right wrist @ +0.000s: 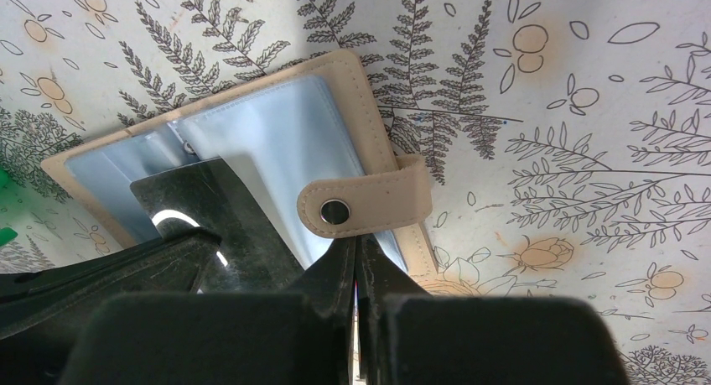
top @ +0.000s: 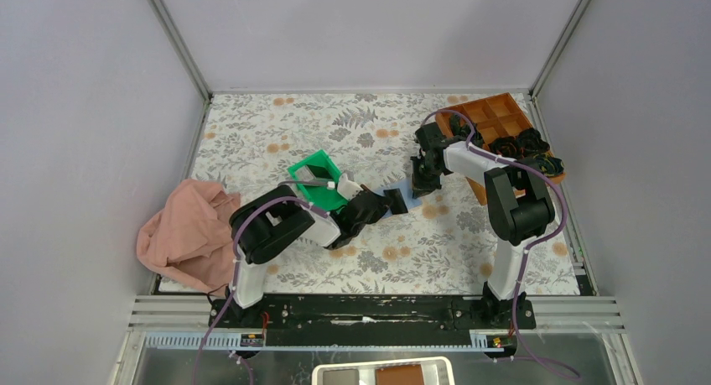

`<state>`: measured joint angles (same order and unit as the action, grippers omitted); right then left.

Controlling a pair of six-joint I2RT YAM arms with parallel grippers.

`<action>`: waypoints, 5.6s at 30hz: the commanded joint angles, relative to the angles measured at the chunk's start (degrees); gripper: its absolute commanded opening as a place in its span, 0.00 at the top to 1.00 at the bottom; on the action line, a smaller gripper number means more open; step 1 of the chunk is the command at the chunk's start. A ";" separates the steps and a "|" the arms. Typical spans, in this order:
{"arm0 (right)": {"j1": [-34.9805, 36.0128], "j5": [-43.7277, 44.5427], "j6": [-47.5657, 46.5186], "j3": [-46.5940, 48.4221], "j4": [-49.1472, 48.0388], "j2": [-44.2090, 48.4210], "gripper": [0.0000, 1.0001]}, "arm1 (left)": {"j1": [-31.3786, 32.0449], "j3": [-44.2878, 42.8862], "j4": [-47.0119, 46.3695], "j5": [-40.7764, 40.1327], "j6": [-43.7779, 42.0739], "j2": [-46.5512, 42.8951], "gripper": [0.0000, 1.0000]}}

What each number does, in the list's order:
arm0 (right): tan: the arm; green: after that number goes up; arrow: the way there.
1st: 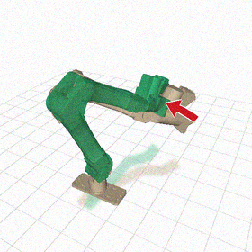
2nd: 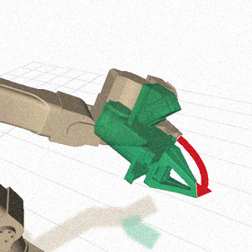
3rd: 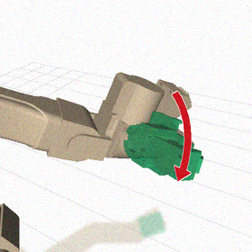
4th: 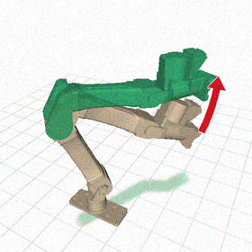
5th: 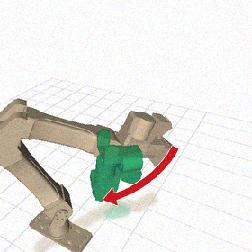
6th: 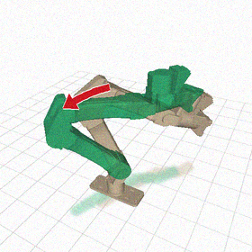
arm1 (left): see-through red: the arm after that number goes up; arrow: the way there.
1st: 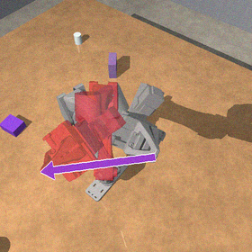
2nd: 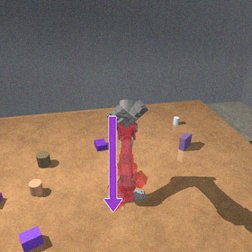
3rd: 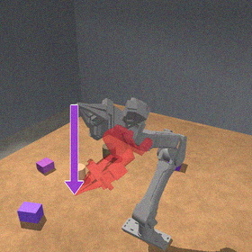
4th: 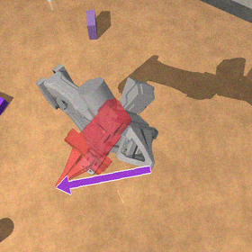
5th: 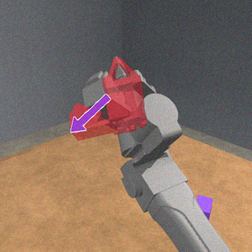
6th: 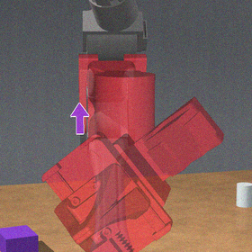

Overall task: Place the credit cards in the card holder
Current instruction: Insert the credit card into the card holder.

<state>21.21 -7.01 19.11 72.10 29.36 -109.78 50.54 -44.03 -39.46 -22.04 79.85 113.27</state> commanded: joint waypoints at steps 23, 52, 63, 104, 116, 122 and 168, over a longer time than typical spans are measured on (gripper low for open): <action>-0.08 3.56 -1.60 0.08 2.10 -2.94 1.00 | -1.91 -2.73 14.90 -4.21 -1.18 3.98 1.00; -0.11 3.39 -0.53 0.44 1.84 -3.35 1.00 | -0.02 -2.04 8.33 10.27 -14.28 6.16 0.69; -0.15 3.18 0.04 0.77 1.73 -1.86 1.00 | 0.08 -0.41 14.38 8.61 -18.51 -0.88 0.45; -0.77 4.62 -1.05 3.79 2.09 0.37 1.00 | -1.34 -9.91 31.64 4.07 -25.39 0.05 0.90; -1.70 5.35 -1.01 4.88 1.50 1.09 1.00 | -1.50 -11.87 33.44 4.05 -26.50 1.38 0.90; -1.99 5.86 -1.15 6.09 1.74 0.60 1.00 | -1.56 -13.00 34.20 4.34 -26.90 2.06 0.89; 1.30 0.19 0.05 4.59 -0.30 -4.31 1.00 | -1.59 -22.34 38.73 4.29 -31.55 4.53 0.86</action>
<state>19.79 -3.49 18.57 76.31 30.30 -112.55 49.43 -65.39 -5.61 -16.97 50.33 114.39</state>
